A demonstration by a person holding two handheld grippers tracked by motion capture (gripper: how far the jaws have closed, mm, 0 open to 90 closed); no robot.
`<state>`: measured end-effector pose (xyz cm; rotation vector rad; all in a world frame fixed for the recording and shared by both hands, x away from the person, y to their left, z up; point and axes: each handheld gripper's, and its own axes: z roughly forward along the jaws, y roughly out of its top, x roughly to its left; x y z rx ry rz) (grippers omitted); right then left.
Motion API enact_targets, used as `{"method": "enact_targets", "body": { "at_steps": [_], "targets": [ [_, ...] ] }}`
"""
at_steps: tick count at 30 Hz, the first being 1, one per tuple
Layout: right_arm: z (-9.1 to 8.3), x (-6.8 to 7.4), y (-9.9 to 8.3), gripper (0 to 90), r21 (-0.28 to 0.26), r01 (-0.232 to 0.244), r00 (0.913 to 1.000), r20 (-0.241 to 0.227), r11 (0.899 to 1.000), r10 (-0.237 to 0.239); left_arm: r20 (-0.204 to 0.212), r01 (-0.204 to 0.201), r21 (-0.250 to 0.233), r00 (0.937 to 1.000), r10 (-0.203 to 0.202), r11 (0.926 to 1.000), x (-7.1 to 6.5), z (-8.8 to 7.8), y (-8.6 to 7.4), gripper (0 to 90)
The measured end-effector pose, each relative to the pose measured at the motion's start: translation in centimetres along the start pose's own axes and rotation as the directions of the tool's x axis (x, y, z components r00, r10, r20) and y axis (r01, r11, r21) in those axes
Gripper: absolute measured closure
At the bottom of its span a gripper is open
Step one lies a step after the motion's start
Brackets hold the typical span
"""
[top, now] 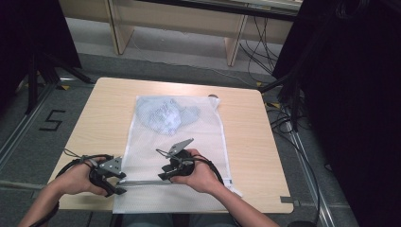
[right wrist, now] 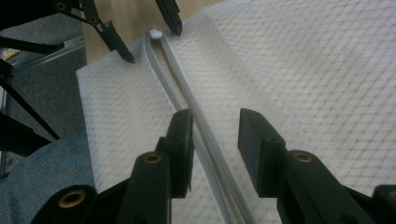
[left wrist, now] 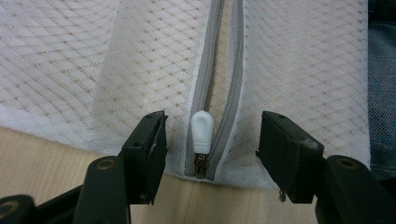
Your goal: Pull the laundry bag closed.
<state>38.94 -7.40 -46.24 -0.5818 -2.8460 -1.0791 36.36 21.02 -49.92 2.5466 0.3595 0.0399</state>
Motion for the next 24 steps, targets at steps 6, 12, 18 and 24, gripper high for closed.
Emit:
{"method": "enact_targets", "body": {
  "at_steps": [6, 12, 18, 24],
  "targets": [
    [0.9, 0.3, 0.4, 67.3, -0.004, -0.003, 0.9996, -0.027, 1.000, 0.003, -0.017, 0.003, -0.013, 0.9999, -0.003, 0.9999, -0.2, 0.0, -0.2, 43.6],
    [2.4, 0.8, 1.2, 68.3, 0.008, 0.019, 0.9990, -0.041, 1.000, -0.019, -0.033, 0.002, -0.021, 0.9995, -0.002, 0.9998, -0.4, -0.2, -0.5, 47.5],
    [3.2, 1.5, 2.2, 68.3, 0.002, 0.022, 0.9974, -0.069, 1.000, -0.022, -0.052, 0.011, 0.020, 0.9986, -0.010, 0.9997, -0.8, -0.3, -0.2, 44.5],
    [3.5, 1.5, 2.6, 68.3, 0.000, 0.013, 0.9976, -0.067, 1.000, -0.013, -0.058, 0.012, 0.022, 0.9983, -0.011, 0.9997, -0.6, -0.7, -0.6, 44.6]
  ]
}}
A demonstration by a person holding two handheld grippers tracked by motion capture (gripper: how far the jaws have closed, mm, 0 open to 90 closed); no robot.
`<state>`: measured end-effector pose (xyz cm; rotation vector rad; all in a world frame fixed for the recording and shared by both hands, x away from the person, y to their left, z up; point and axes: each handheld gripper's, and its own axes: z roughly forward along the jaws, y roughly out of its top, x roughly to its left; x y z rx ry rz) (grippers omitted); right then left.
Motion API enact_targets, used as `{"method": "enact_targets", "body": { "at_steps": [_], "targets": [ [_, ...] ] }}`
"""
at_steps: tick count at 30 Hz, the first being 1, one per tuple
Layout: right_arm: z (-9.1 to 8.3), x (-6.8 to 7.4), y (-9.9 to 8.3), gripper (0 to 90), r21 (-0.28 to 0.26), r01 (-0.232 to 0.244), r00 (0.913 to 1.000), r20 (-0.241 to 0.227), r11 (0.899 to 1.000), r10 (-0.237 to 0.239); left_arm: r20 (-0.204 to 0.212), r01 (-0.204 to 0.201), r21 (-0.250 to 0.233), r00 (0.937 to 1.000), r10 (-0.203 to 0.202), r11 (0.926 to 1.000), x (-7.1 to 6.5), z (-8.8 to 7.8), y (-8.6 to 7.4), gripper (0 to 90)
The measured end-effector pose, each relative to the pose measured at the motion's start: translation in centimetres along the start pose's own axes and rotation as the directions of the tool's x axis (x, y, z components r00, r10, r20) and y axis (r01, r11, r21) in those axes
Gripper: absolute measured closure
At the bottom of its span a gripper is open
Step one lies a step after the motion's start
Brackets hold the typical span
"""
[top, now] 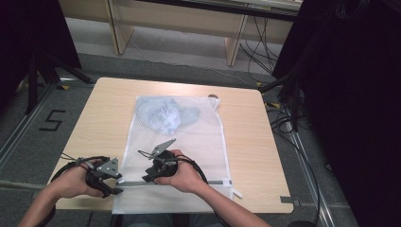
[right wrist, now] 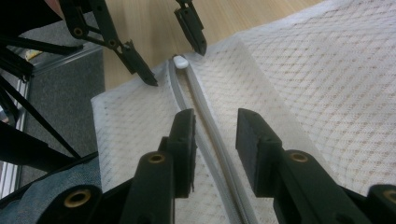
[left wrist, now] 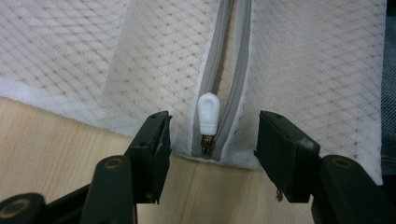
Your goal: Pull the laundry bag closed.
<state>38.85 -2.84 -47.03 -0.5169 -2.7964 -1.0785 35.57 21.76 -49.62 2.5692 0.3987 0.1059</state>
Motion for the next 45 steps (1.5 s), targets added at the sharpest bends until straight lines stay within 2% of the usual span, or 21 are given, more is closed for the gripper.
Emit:
{"method": "enact_targets", "body": {
  "at_steps": [3, 5, 10, 18, 20, 25, 30, 31, 32, 35, 39, 40, 45],
  "targets": [
    [0.2, 0.0, 0.1, 68.3, 0.003, -0.009, 0.9999, -0.007, 1.000, 0.009, 0.000, 0.004, 0.002, 1.0000, -0.004, 1.0000, 0.0, -0.2, 0.0, 45.8],
    [0.4, -0.1, 0.2, 68.3, -0.004, 0.010, 0.9999, -0.003, 1.000, -0.010, 0.005, 0.005, 0.007, 1.0000, -0.005, 1.0000, 0.0, -0.2, 0.1, 47.9],
    [0.6, 0.0, 0.6, 68.3, 0.009, 0.003, 1.0000, -0.009, 1.000, -0.003, 0.012, 0.016, 0.013, 0.9998, -0.016, 0.9998, -0.1, 0.0, 0.3, 50.6],
    [1.3, 0.0, 0.9, 68.3, -0.001, -0.002, 0.9999, -0.014, 1.000, 0.002, 0.026, 0.027, 0.020, 0.9993, -0.027, 0.9994, 0.0, 0.0, 0.2, 55.4],
    [1.5, 0.1, 0.9, 68.3, 0.006, -0.016, 0.9997, -0.019, 1.000, 0.016, 0.028, 0.046, 0.023, 0.9985, -0.046, 0.9987, 0.0, 0.0, 0.1, 56.2],
    [2.4, 0.0, 0.9, 68.4, 0.010, 0.007, 0.9996, -0.026, 1.000, -0.007, 0.033, 0.062, 0.021, 0.9975, -0.063, 0.9978, 0.1, -0.1, 0.0, 59.0],
    [2.8, 0.0, 1.0, 68.5, 0.009, 0.000, 0.9997, -0.023, 1.000, 0.001, 0.038, 0.057, 0.012, 0.9976, -0.057, 0.9983, 0.2, -0.1, -0.1, 60.3],
    [2.9, 0.1, 1.0, 68.5, 0.012, -0.002, 0.9992, -0.040, 1.000, 0.003, 0.038, 0.045, 0.014, 0.9982, -0.046, 0.9989, 0.2, -0.1, 0.0, 61.3],
    [2.9, 0.0, 1.0, 68.5, 0.016, -0.002, 0.9992, -0.041, 1.000, 0.002, 0.046, 0.055, 0.013, 0.9974, -0.056, 0.9984, 0.1, -0.1, 0.0, 62.2],
    [3.2, 0.1, 0.9, 68.5, 0.027, -0.004, 0.9988, -0.048, 1.000, 0.006, 0.043, 0.051, 0.016, 0.9977, -0.052, 0.9986, 0.1, -0.1, 0.0, 63.3],
    [3.4, 0.2, 1.1, 68.5, 0.009, -0.008, 0.9975, -0.070, 1.000, 0.009, 0.040, 0.057, 0.011, 0.9975, -0.058, 0.9983, 0.0, -0.1, 0.0, 63.8],
    [3.4, 0.3, 1.3, 68.5, 0.008, -0.022, 0.9976, -0.065, 1.000, 0.023, 0.037, 0.056, 0.008, 0.9977, -0.056, 0.9984, -0.1, -0.1, -0.1, 63.9],
    [4.0, 0.5, 2.0, 68.9, -0.004, -0.007, 0.9963, -0.085, 1.000, 0.007, 0.037, 0.054, 0.014, 0.9979, -0.054, 0.9985, -0.1, -0.1, 0.0, 64.2]
  ]
}}
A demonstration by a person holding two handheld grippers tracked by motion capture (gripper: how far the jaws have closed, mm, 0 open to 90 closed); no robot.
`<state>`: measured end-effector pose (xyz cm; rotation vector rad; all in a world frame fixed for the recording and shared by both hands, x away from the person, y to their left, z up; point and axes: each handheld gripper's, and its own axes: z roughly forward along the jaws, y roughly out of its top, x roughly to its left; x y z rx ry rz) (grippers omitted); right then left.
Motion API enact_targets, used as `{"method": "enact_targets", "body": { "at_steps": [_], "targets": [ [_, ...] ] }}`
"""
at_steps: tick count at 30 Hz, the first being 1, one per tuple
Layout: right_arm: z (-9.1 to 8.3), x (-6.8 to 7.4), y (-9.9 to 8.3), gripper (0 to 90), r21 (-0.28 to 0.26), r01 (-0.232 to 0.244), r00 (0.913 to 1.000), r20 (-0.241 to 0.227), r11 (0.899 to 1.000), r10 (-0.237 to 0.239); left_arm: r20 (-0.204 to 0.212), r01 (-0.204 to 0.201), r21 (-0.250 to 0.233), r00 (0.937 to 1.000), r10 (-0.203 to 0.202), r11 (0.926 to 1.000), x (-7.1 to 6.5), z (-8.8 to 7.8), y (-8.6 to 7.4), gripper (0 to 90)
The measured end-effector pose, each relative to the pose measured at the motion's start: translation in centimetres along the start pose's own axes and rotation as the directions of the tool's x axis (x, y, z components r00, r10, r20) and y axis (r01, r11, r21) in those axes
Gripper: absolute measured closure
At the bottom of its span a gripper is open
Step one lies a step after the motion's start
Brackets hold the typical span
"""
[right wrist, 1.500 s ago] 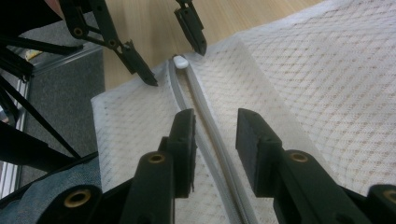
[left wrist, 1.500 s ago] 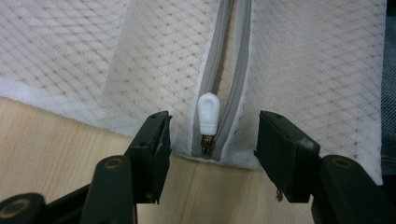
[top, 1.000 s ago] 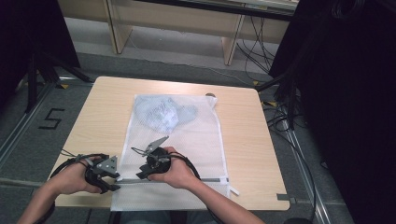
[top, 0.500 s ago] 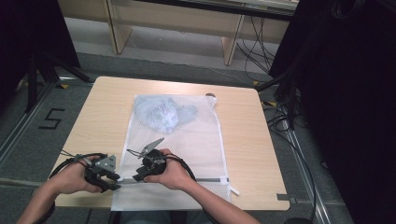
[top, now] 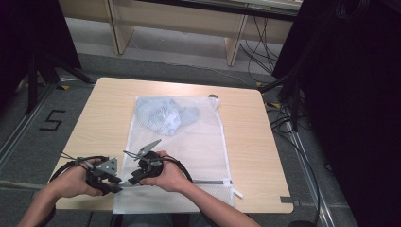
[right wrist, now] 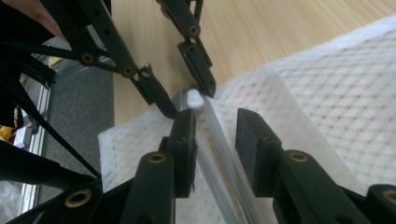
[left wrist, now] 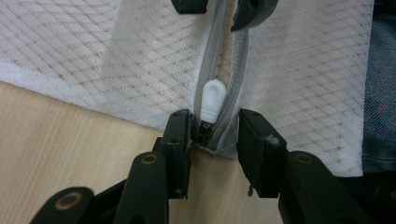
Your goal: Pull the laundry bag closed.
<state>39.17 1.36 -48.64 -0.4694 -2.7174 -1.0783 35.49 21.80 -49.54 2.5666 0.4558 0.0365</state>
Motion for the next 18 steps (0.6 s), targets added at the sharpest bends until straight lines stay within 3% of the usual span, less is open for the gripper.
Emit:
{"method": "enact_targets", "body": {
  "at_steps": [1, 2, 4, 7, 8, 10, 18],
  "targets": [
    [0.1, 0.2, 0.1, 69.0, 0.002, -0.013, 0.9999, -0.001, 1.000, 0.013, 0.000, 0.000, 0.000, 1.0000, 0.000, 1.0000, 0.0, 0.0, 0.0, 64.2],
    [0.4, 0.1, 0.3, 69.5, -0.005, 0.013, 0.9999, -0.005, 1.000, -0.013, 0.002, 0.003, -0.002, 1.0000, -0.003, 1.0000, 0.0, 0.0, 0.0, 64.9],
    [0.4, 0.3, 0.3, 69.7, 0.004, -0.015, 0.9999, -0.001, 1.000, 0.015, 0.002, 0.003, -0.004, 1.0000, -0.003, 1.0000, 0.0, 0.0, 0.0, 65.5],
    [0.9, 0.1, 0.5, 70.2, 0.003, 0.001, 1.0000, -0.005, 1.000, -0.001, 0.005, -0.006, -0.008, 1.0000, 0.006, 1.0000, 0.2, -0.1, -0.2, 66.4],
    [1.0, 0.1, 0.5, 70.2, -0.001, 0.018, 0.9998, -0.006, 1.000, -0.018, 0.008, 0.008, -0.008, 0.9999, -0.008, 0.9999, 0.2, -0.1, -0.2, 66.4],
    [1.2, 0.2, 0.5, 70.2, 0.007, -0.002, 1.0000, -0.008, 1.000, 0.002, 0.007, 0.003, -0.010, 1.0000, -0.003, 0.9999, 0.2, -0.1, -0.2, 66.3],
    [0.8, 0.1, 0.7, 70.0, 0.002, 0.000, 1.0000, -0.008, 1.000, 0.000, 0.006, 0.025, 0.005, 0.9997, -0.025, 0.9997, 0.3, -0.1, 0.1, 68.5]
  ]
}}
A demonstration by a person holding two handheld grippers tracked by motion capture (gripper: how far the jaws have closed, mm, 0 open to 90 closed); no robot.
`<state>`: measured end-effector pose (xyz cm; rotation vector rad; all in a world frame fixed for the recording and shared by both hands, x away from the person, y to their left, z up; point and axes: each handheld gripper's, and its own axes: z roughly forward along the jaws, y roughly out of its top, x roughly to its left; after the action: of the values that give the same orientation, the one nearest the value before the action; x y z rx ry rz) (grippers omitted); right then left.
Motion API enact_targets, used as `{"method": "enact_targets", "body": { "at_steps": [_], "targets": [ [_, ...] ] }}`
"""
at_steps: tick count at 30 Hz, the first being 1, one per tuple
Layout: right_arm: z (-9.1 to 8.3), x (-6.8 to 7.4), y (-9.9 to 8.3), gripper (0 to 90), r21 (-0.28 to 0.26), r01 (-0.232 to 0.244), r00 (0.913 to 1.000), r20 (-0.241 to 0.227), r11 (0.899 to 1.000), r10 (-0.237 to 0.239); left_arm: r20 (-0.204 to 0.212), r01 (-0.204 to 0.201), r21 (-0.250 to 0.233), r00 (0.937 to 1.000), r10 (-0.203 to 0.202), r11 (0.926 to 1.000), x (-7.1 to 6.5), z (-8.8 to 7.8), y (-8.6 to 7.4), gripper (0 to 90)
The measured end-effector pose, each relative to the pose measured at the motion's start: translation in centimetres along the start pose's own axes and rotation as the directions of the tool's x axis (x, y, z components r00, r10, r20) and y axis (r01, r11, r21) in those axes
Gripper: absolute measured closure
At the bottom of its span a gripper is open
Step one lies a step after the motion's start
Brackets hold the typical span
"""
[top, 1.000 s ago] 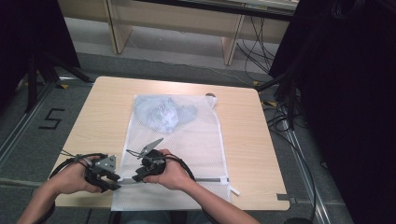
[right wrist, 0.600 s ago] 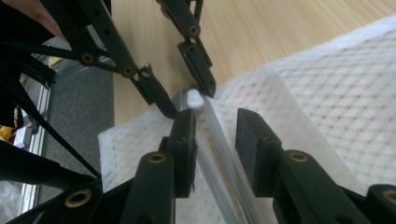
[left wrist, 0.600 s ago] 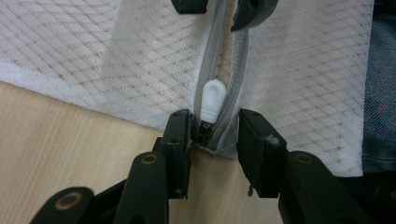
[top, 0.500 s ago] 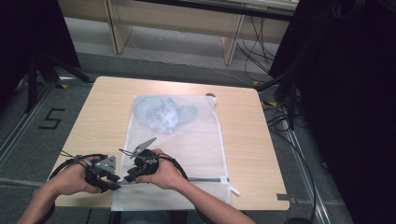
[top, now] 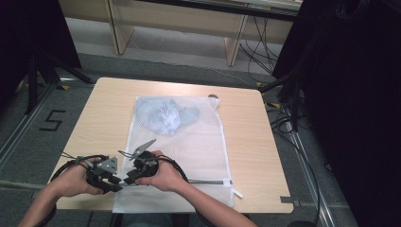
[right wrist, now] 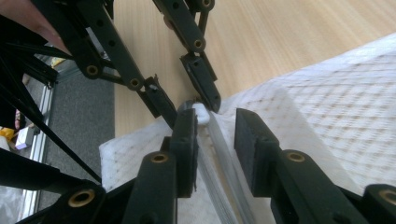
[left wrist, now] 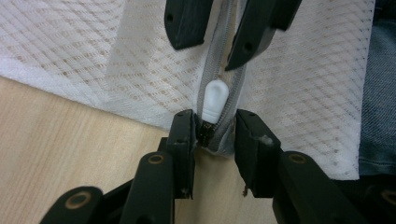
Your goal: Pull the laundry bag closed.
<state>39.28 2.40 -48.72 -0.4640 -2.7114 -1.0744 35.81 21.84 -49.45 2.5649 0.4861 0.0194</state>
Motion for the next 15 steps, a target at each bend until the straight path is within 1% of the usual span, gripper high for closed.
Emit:
{"method": "enact_targets", "body": {
  "at_steps": [2, 3, 4, 5, 6, 7, 8, 9, 10, 12, 13, 14, 15],
  "targets": [
    [-0.2, 0.0, 0.0, 70.0, -0.004, -0.003, 1.0000, 0.007, 1.000, 0.003, -0.002, -0.001, -0.003, 1.0000, 0.001, 1.0000, 0.1, 0.0, 0.0, 69.6],
    [-0.8, -0.4, 0.0, 69.9, -0.018, -0.005, 1.0000, 0.008, 1.000, 0.005, 0.003, 0.003, -0.010, 1.0000, -0.003, 0.9999, 0.2, 0.0, -0.1, 70.2],
    [-1.0, -0.5, 0.0, 69.8, -0.015, -0.007, 0.9999, 0.012, 1.000, 0.007, 0.005, 0.012, -0.013, 0.9999, -0.012, 0.9998, 0.3, 0.0, -0.2, 70.8],
    [-1.0, -0.5, 0.0, 69.8, -0.015, -0.007, 0.9999, 0.012, 1.000, 0.007, 0.005, 0.012, -0.013, 0.9999, -0.012, 0.9998, 0.3, 0.0, -0.2, 71.3],
    [-1.3, -0.8, -0.2, 69.7, -0.014, 0.001, 0.9997, 0.024, 1.000, -0.001, 0.010, 0.022, -0.023, 0.9997, -0.021, 0.9995, 0.3, 0.0, -0.3, 71.9],
    [-1.4, -0.8, -0.2, 69.7, -0.012, -0.015, 0.9996, 0.023, 1.000, 0.015, 0.010, 0.022, -0.023, 0.9997, -0.021, 0.9995, 0.3, 0.0, -0.3, 72.4],
    [-1.4, -0.8, -0.2, 69.7, -0.012, -0.015, 0.9996, 0.023, 1.000, 0.015, 0.011, 0.020, -0.025, 0.9997, -0.020, 0.9995, 0.3, 0.0, -0.3, 72.4],
    [-1.5, -0.7, -0.4, 69.7, -0.010, -0.028, 0.9992, 0.026, 1.000, 0.029, 0.009, 0.009, -0.022, 0.9999, -0.009, 0.9997, 0.4, -0.1, -0.4, 72.9],
    [-1.6, -0.9, -0.6, 69.7, -0.018, -0.012, 0.9996, 0.026, 1.000, 0.013, 0.003, 0.024, -0.031, 0.9997, -0.024, 0.9992, 0.3, 0.0, -0.5, 73.4],
    [-1.5, -0.8, -0.8, 69.7, -0.018, -0.006, 0.9996, 0.027, 1.000, 0.006, 0.004, 0.024, -0.034, 0.9997, -0.024, 0.9991, 0.3, 0.0, -0.6, 74.5],
    [-1.5, -0.8, -0.8, 69.7, -0.018, -0.006, 0.9996, 0.027, 1.000, 0.006, 0.000, 0.023, -0.037, 0.9997, -0.023, 0.9991, 0.3, 0.0, -0.6, 74.5],
    [-1.4, -0.7, -0.9, 69.7, -0.011, -0.018, 0.9995, 0.024, 1.000, 0.019, -0.001, 0.026, -0.039, 0.9997, -0.026, 0.9989, 0.2, 0.0, -0.6, 75.1],
    [-1.4, -0.7, -1.0, 69.6, -0.008, -0.017, 0.9994, 0.029, 1.000, 0.017, 0.002, 0.017, -0.041, 0.9999, -0.017, 0.9990, 0.2, -0.1, -0.6, 76.5]
  ]
}}
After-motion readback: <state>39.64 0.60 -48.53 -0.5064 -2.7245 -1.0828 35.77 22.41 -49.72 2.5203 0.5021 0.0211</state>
